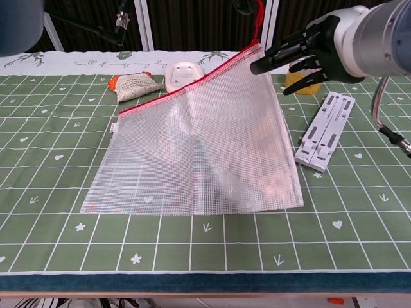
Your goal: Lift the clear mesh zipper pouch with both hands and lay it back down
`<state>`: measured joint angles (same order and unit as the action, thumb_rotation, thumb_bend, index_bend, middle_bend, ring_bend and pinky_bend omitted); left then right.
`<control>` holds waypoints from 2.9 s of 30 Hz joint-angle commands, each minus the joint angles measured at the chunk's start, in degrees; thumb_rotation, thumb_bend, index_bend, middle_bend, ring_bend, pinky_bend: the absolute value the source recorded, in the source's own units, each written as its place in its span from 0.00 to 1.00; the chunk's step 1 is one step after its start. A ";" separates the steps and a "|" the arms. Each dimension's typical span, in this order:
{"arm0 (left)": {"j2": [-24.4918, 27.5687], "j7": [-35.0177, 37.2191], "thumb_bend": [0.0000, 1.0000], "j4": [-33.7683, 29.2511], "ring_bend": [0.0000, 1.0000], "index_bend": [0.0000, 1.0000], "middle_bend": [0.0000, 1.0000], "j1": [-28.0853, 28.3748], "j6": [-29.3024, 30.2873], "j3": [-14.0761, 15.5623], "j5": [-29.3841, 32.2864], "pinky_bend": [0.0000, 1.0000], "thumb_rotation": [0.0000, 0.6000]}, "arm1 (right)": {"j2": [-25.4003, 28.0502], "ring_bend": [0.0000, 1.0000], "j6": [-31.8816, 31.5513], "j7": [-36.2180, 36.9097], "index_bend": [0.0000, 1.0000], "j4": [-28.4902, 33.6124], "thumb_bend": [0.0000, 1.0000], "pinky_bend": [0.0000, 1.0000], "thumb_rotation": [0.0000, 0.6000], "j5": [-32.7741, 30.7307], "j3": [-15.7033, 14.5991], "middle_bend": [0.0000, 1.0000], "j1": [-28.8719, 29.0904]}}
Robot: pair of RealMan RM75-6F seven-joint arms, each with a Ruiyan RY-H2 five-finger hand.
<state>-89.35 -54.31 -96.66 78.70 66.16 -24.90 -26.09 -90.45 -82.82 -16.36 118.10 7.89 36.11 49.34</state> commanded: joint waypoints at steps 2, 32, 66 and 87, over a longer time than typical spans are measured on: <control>0.27 0.69 0.47 -0.20 0.00 0.61 0.09 0.01 -0.02 0.30 0.05 0.00 1.00 | -1.15 0.00 -0.14 -0.60 0.42 -1.40 0.38 0.24 1.00 -0.48 0.96 0.09 1.23; 1.52 1.81 0.47 -1.73 0.00 0.61 0.09 1.32 1.76 1.36 1.24 0.00 1.00 | -2.93 0.00 -1.08 -1.19 0.56 -2.28 0.49 0.24 1.00 -0.86 3.86 0.15 2.02; 7.63 4.77 0.47 -6.38 0.00 0.61 0.09 -4.26 1.12 6.52 0.41 0.00 1.00 | -0.16 0.00 -0.90 -0.18 0.65 0.96 0.58 0.24 1.00 -3.84 7.68 0.17 0.93; 9.82 6.58 0.47 -5.92 0.00 0.60 0.09 -7.58 0.54 9.84 -1.36 0.00 1.00 | 2.62 0.00 -1.51 0.97 0.66 1.92 0.59 0.24 1.00 -6.57 12.09 0.17 1.21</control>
<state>-79.77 -47.80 -102.45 71.34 66.66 -15.25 -27.32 -87.91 -84.28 -15.36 120.09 1.35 48.11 50.51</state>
